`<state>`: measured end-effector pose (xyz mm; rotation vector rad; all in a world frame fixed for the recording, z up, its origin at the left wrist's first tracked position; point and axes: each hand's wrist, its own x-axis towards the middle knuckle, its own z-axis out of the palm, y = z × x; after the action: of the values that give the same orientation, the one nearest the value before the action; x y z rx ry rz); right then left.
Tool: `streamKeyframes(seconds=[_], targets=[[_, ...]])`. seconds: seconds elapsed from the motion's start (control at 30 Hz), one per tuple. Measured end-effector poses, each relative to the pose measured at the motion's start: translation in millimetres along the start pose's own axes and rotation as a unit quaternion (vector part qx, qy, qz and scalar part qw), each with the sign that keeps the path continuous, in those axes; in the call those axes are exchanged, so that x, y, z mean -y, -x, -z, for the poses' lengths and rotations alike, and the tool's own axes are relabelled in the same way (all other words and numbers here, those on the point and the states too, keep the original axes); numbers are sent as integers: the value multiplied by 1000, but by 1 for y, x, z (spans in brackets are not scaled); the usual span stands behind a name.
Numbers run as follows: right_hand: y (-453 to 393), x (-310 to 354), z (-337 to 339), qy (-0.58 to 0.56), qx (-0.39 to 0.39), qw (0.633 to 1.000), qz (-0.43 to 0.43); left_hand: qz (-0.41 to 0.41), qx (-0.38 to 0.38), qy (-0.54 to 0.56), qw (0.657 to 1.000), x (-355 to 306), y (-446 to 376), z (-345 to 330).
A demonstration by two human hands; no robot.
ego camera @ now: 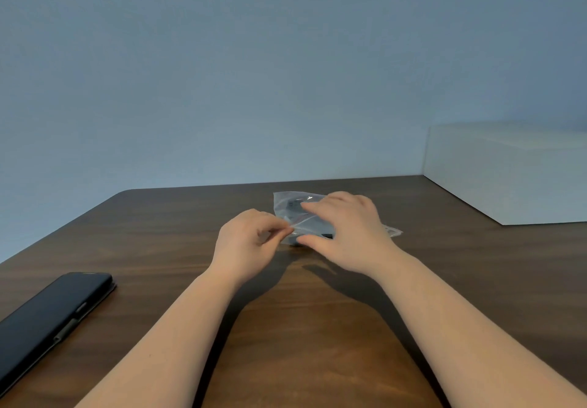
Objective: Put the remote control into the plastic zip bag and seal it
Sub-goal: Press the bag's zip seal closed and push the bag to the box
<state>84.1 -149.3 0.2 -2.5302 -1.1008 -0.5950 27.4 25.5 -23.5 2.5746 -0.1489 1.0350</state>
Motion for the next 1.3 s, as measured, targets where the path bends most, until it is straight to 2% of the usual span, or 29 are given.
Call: streamKeyframes(seconds=[0.07, 0.2, 0.37, 0.7, 1.3], targets=[[-1, 1, -4, 1, 14, 1000, 7, -3, -4, 2, 1000, 1, 0, -1], [-5, 3, -10, -14, -30, 999, -4, 4, 6, 6, 1000, 0, 0, 0], [-6, -3, -8, -23, -36, 999, -13, 2, -32, -2, 999, 3, -1, 4], [-4, -2, -8, -39, -27, 999, -21, 1, 14, -32, 999, 5, -1, 5], [-5, -2, -8, -39, -32, 998, -27, 11, 23, -8, 1000, 6, -3, 10]])
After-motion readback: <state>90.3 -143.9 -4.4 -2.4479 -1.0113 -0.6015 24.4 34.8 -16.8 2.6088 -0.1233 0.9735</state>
